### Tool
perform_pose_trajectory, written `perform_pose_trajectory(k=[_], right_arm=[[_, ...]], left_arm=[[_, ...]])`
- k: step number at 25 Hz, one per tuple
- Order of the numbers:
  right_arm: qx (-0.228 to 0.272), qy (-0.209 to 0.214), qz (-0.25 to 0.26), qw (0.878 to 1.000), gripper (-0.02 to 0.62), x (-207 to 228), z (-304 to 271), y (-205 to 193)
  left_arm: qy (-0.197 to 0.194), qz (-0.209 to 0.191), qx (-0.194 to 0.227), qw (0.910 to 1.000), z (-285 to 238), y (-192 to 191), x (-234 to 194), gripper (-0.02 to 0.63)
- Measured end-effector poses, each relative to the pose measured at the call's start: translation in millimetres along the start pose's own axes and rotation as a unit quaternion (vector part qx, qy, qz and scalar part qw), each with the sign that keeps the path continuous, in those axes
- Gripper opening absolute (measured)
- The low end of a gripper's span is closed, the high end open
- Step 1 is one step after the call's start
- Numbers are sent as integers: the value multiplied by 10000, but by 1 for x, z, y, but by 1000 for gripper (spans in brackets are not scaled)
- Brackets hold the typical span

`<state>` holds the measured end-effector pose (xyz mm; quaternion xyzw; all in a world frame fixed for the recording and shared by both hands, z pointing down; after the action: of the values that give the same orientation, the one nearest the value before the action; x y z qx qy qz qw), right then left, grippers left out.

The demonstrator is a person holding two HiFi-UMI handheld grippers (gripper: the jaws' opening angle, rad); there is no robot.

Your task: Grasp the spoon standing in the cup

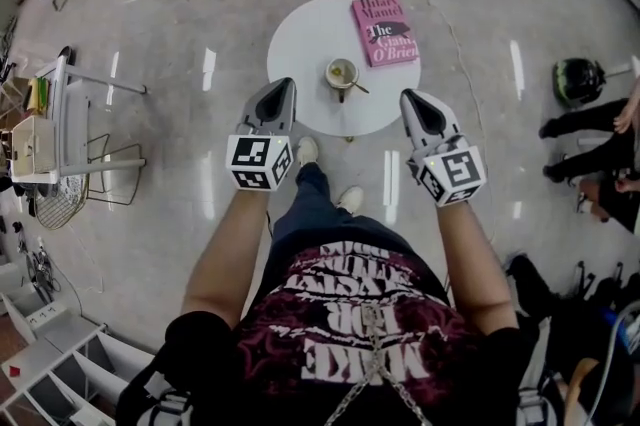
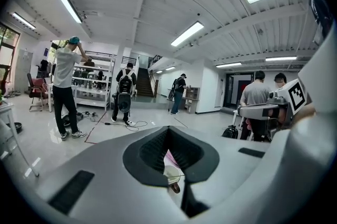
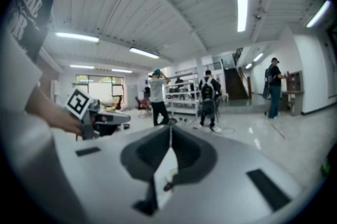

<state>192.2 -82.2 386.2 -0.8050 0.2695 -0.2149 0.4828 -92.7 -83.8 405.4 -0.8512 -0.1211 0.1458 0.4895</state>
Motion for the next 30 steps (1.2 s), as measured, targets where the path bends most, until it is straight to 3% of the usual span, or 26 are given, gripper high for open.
perform_pose_trajectory(k=[15, 30], right_arm=[[-729, 15, -337, 9968, 35, 18, -77, -44], [-1502, -153, -655, 9864, 35, 45, -124, -75]], left_arm=[[-273, 1, -628, 9977, -71, -31, -34, 25], [-932, -61, -1340, 9866, -132, -65, -34, 25]])
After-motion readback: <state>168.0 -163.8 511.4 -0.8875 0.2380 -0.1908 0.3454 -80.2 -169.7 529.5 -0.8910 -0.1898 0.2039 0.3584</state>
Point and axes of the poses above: the fingertips, and each gripper's own axes: z backward along the fingers, x to its right, y out of its top, the point moved 8 cm from there along z, backward along the fingers, and after that the axes turned 15 degrees about -x, right-handed, at the moved point
